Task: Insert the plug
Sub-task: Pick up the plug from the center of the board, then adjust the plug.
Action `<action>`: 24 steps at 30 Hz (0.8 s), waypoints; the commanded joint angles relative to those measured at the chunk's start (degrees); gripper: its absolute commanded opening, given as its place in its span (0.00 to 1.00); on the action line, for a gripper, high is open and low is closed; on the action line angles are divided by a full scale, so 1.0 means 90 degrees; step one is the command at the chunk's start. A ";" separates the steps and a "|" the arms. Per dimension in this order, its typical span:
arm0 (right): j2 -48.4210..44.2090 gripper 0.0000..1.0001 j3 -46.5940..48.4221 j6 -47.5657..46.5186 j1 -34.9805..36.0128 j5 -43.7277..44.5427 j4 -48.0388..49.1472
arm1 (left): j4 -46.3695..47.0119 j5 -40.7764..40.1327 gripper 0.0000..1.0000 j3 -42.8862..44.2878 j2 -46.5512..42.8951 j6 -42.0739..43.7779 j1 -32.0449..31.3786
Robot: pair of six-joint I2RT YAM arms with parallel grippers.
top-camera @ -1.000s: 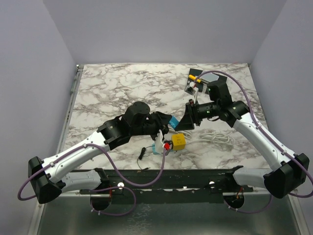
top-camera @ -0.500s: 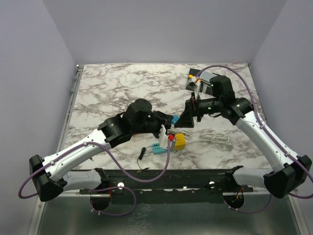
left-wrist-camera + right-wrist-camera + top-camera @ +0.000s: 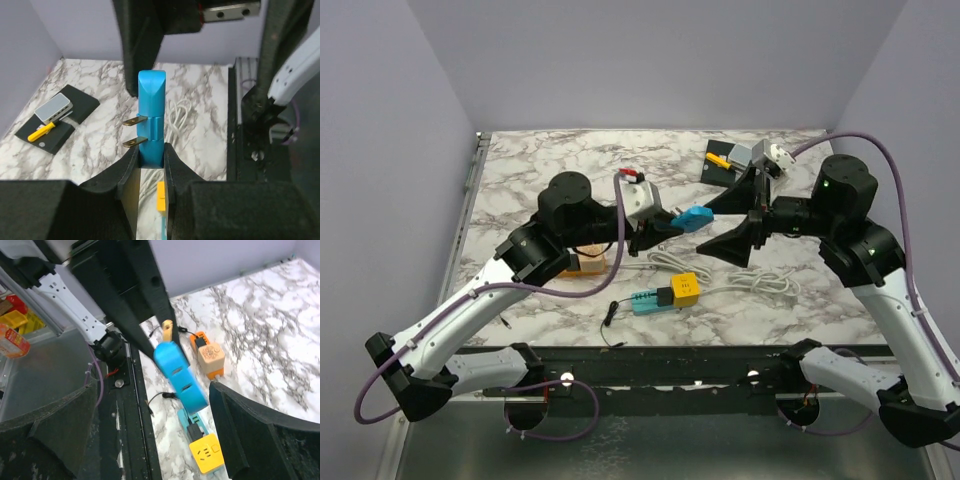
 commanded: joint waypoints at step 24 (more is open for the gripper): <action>0.0048 0.43 -0.1336 0.4243 0.0028 0.0286 0.6426 | 0.3264 0.1112 0.00 -0.0159 -0.0049 -0.4459 0.0577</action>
